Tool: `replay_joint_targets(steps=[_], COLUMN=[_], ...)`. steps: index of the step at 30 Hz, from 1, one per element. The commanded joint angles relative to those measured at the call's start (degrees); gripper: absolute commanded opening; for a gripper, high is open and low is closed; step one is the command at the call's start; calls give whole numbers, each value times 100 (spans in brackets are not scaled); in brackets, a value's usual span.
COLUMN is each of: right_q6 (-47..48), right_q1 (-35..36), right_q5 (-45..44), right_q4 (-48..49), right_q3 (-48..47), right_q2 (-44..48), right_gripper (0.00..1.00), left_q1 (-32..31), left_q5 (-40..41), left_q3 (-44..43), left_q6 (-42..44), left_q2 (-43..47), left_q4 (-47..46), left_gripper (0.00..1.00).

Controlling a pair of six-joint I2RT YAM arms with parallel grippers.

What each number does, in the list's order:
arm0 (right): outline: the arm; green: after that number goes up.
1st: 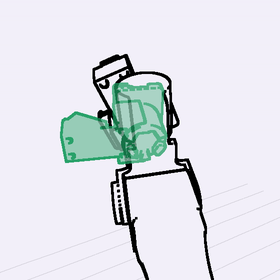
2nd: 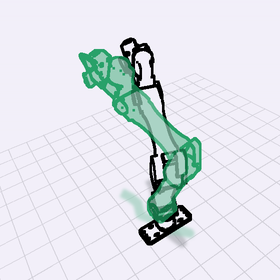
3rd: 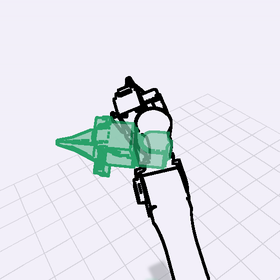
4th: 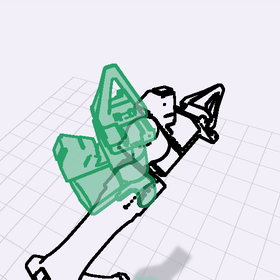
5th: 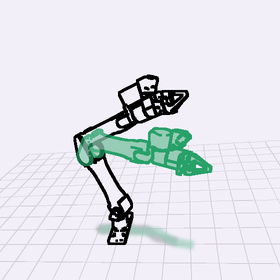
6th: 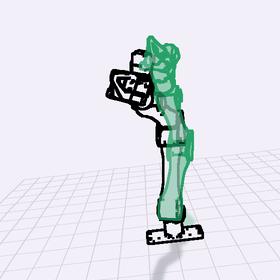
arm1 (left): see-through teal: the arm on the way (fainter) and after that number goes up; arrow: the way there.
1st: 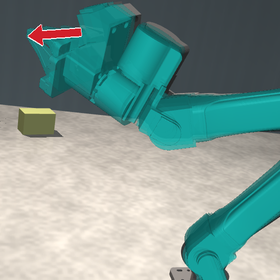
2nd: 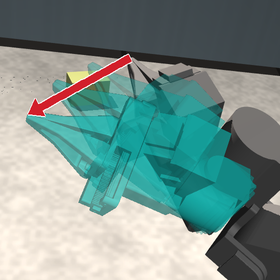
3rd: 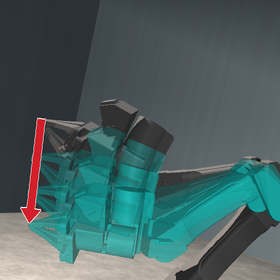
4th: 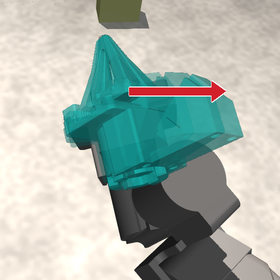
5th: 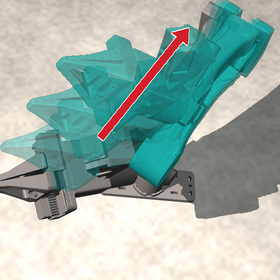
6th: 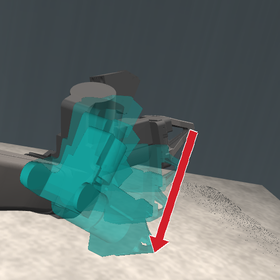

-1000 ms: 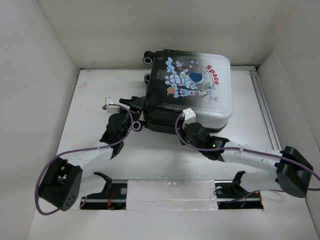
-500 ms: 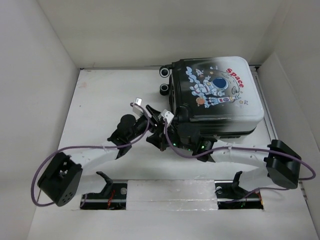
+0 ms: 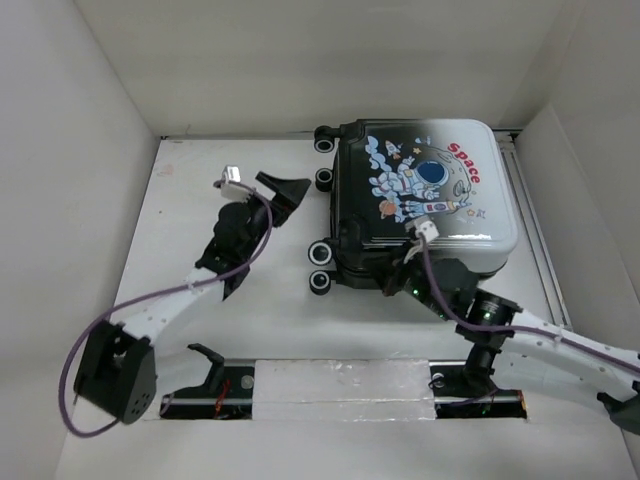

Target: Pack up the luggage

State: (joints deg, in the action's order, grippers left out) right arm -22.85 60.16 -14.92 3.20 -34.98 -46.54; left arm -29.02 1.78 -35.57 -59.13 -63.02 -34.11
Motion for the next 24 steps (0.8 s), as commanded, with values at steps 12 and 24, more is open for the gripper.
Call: replay_joint_targets(steps=[12,24], right_q6=[-193,-246], right_q1=[-672,-672], right_q5=[172,507], right_q4=[-1349,-1111], right_q3=[26,299], right_q2=[796,735], right_gripper=[31,31], left_q1=[1179,1126], left_q5=[-1971,-1971], left_q3=[-3014,-5055], left_q6=[-1548,-2259], left_q2=[-4566,-6265], left_q4=[-2416,-2759], left_gripper=[99,99])
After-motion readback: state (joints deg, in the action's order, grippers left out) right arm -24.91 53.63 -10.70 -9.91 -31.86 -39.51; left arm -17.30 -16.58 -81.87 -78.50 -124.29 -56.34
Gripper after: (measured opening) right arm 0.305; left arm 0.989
